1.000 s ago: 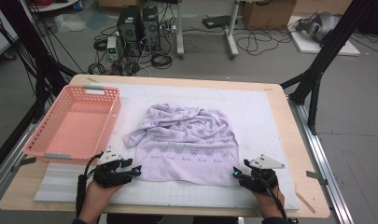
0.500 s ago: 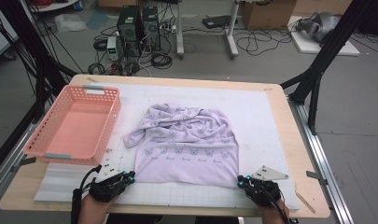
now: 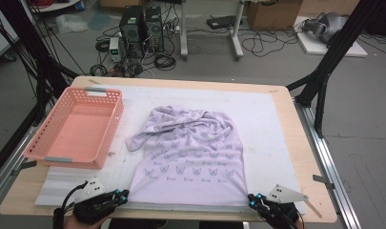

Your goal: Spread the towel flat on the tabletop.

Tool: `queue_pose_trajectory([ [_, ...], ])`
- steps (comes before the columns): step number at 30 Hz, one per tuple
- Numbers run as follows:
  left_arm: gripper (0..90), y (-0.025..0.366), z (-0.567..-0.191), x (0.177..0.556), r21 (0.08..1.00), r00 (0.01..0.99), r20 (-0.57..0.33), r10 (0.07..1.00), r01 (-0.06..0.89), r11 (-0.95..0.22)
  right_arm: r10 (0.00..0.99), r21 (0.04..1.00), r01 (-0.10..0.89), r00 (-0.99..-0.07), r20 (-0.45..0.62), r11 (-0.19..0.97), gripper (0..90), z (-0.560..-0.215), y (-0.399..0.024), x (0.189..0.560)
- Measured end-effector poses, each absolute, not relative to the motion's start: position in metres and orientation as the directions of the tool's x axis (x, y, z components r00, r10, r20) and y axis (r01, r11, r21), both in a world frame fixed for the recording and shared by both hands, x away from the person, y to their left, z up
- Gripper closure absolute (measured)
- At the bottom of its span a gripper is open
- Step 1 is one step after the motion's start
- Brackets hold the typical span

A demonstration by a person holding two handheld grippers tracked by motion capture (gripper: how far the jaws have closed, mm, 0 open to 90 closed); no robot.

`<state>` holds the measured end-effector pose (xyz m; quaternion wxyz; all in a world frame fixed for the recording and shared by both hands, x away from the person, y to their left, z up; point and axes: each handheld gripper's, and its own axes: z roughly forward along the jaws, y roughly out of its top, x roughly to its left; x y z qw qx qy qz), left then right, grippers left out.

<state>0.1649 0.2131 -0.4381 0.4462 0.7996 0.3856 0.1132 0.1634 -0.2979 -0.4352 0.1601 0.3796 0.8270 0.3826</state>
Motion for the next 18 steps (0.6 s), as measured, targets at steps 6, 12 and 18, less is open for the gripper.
queue_pose_trajectory([
  [6, 88.0, 0.215, -0.44, 0.127, 0.768, 0.739, -0.173, 0.651, 0.515, -0.381, 0.702, 0.707, 0.51, -0.712, 0.026, 0.49, 88.1, -0.434, -0.299, 0.128],
  [12, 54.0, 0.208, -0.439, 0.139, 0.806, 0.72, -0.167, 0.673, 0.493, -0.328, 0.718, 0.728, 0.514, -0.694, 0.043, 0.454, 66.8, -0.436, -0.295, 0.127],
  [18, 49.3, 0.196, -0.433, 0.189, 0.854, 0.658, -0.174, 0.733, 0.471, -0.22, 0.78, 0.789, 0.485, -0.625, 0.012, 0.376, 60.3, -0.434, -0.278, 0.164],
])
